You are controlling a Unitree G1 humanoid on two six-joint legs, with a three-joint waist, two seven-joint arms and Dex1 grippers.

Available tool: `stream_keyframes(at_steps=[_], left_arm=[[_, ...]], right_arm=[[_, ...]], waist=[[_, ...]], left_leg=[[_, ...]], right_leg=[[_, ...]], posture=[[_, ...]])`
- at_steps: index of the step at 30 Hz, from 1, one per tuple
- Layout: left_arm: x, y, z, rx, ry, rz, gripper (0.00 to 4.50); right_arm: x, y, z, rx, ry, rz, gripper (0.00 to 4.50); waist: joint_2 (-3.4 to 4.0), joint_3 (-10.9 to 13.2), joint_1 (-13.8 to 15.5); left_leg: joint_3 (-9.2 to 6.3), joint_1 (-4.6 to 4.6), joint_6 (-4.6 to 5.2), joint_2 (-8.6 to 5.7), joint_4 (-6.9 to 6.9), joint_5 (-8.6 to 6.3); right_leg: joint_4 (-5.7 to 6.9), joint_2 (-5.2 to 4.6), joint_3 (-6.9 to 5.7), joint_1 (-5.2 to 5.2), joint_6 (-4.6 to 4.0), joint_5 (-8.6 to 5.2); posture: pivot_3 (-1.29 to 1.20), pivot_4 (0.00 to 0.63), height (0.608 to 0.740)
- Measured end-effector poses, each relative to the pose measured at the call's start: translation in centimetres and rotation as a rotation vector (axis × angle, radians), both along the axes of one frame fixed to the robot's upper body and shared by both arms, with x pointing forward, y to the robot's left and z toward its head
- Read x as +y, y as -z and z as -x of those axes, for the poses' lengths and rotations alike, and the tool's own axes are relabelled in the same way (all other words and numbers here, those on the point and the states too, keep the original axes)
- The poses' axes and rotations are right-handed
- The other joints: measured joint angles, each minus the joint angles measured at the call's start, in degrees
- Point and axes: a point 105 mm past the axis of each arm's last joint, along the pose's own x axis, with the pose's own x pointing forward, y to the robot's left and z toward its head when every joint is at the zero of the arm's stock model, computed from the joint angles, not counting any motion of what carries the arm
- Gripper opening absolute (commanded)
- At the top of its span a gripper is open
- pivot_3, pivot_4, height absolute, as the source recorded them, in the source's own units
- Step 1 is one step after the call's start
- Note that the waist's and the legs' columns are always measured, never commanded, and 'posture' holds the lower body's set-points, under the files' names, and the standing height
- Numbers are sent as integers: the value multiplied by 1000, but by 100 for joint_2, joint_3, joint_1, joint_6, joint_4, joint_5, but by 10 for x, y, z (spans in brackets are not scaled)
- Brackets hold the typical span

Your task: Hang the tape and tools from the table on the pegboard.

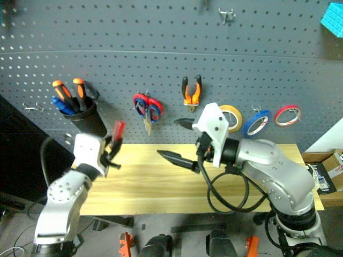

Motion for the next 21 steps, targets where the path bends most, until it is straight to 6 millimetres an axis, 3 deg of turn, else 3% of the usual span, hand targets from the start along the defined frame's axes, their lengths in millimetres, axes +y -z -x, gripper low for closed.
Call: stream_keyframes(at_steps=[6,8,10,16,21], left_arm=[[-1,-91,-11,-317,-31,14,941],[10,-127,-16,-419,-79,86,941],[26,-147,-15,-477,-134,135,941],[59,-130,-31,-405,-253,235,941],[60,-123,-35,-397,-258,262,941]], right_arm=[[-5,-10,-6,-44,-11,13,4500],[-6,-14,-9,-62,-9,14,4500],[-7,-17,-9,-76,-8,13,4500],[-10,-16,-13,-77,12,19,4500],[-11,-16,-14,-84,24,22,4500]], waist=[[-4,-2,6],[-7,-4,7],[-6,-5,-26],[-8,-6,-58],[-9,-7,-15]], left_leg=[[3,-6,0,-6,0,0],[3,-7,0,-5,2,0],[10,0,0,-3,-1,0],[9,-12,-2,-2,3,1],[11,-12,-2,-4,4,2]], right_leg=[[-5,15,-4,-1,1,0],[-3,17,-7,-1,1,0],[-3,16,-2,-1,1,0],[2,16,-3,-17,1,0],[2,12,-2,-16,1,0]], posture=[[-83,151,740],[-85,149,740],[-89,148,740],[-91,146,740],[-105,147,740]])
